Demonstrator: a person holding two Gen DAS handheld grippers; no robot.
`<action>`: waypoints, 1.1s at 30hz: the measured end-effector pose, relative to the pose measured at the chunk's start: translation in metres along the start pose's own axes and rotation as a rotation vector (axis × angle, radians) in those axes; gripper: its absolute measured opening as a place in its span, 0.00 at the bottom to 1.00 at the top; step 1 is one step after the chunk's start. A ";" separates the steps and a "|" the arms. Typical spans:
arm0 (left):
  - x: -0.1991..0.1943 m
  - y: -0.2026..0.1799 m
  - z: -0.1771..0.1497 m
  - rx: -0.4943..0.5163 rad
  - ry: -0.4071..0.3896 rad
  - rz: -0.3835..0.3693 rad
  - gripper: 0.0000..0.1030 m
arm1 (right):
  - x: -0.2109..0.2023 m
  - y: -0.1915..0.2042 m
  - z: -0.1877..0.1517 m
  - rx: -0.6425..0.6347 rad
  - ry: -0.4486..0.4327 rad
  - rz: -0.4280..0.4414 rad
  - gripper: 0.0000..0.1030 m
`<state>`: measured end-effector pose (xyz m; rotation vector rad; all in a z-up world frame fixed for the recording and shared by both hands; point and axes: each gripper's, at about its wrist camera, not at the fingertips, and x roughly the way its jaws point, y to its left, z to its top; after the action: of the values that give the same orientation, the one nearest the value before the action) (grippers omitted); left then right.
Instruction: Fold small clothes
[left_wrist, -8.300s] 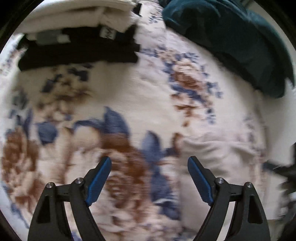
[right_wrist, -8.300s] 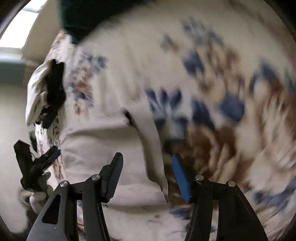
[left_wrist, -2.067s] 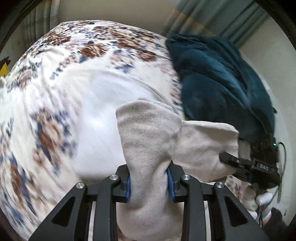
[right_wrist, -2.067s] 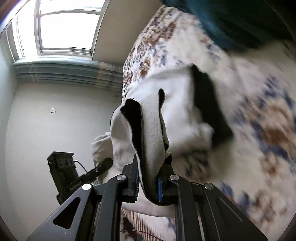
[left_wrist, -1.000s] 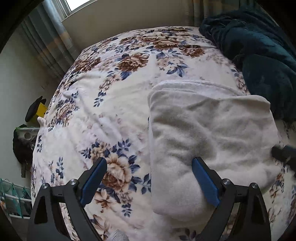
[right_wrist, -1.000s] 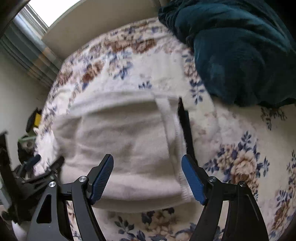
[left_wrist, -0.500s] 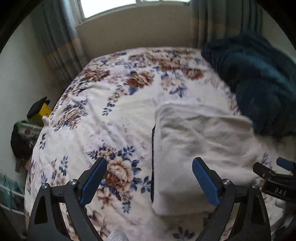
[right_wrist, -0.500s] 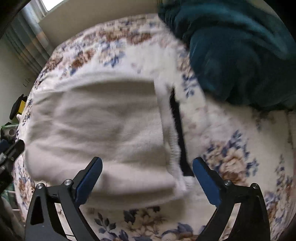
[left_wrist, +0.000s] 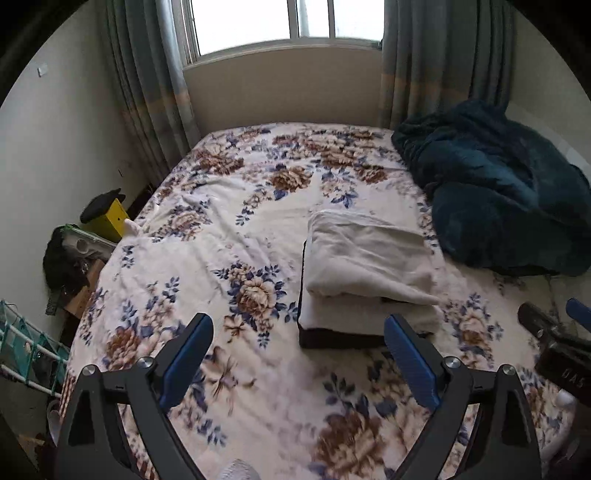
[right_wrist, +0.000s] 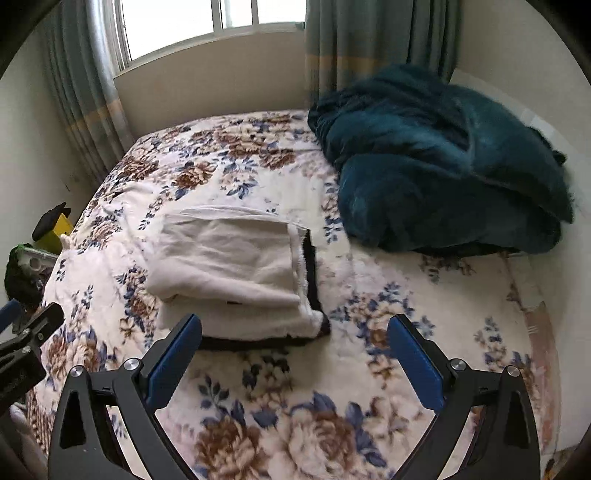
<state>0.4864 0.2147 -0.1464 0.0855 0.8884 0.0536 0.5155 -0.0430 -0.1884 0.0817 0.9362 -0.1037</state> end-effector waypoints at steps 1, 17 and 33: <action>-0.010 0.000 -0.002 0.002 -0.006 0.005 0.92 | -0.015 -0.002 -0.004 -0.004 -0.007 -0.002 0.99; -0.219 -0.007 -0.058 -0.023 -0.127 0.018 0.92 | -0.277 -0.049 -0.076 -0.050 -0.179 0.061 0.99; -0.300 0.001 -0.092 -0.004 -0.206 0.031 0.92 | -0.402 -0.067 -0.115 -0.038 -0.236 0.090 0.99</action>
<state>0.2257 0.1962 0.0280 0.0993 0.6814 0.0742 0.1788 -0.0749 0.0667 0.0748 0.6975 -0.0116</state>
